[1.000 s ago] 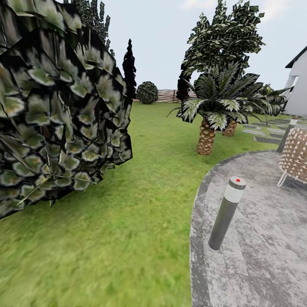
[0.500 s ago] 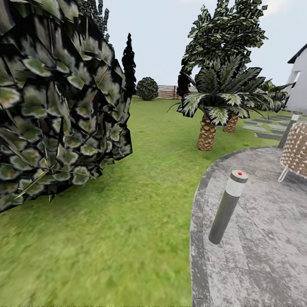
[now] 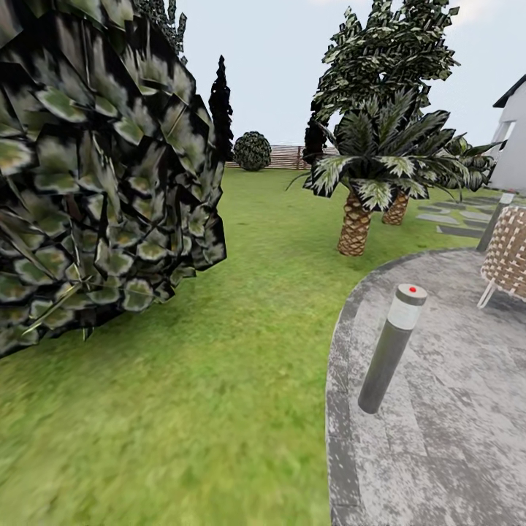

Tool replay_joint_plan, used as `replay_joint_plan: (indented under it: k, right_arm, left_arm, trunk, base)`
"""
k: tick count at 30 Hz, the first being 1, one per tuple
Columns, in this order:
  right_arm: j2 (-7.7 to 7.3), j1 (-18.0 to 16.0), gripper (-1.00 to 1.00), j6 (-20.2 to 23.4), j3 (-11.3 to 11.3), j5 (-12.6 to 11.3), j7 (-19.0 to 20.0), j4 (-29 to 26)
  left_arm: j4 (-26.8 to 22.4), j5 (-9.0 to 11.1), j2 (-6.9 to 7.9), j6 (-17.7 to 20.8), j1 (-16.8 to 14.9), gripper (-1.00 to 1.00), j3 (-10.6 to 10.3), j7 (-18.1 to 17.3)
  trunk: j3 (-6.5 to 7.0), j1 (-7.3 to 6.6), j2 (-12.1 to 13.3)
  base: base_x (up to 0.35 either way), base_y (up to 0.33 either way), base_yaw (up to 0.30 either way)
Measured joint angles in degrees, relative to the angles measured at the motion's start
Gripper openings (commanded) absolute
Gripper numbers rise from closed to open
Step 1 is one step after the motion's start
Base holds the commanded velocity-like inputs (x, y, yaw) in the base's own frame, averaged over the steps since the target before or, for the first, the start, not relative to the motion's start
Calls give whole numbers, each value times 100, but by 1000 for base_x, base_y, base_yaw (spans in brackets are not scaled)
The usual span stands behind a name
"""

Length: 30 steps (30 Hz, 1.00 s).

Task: In the garden, pick up the pesticide atomizer on the floor and spray pesticide onto both trees until each tree trunk is fully covered.

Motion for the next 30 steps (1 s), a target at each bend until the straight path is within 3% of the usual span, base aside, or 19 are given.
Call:
replay_joint_plan:
  k: [26,30]
  right_arm:
    - [0,0,100,-2,-4,-9,1,-8]
    - [0,0,100,0,-4,-9,1,-9]
  left_arm:
    - [0,-5,0,3,0,100,2,0]
    - [-7,-5,-4,-2,0,100,-7,0]
  trunk:
    - [-481,571,-1043]
    - [-515,572,-1044]
  base:
    - [0,0,0]
    - [23,0,0]
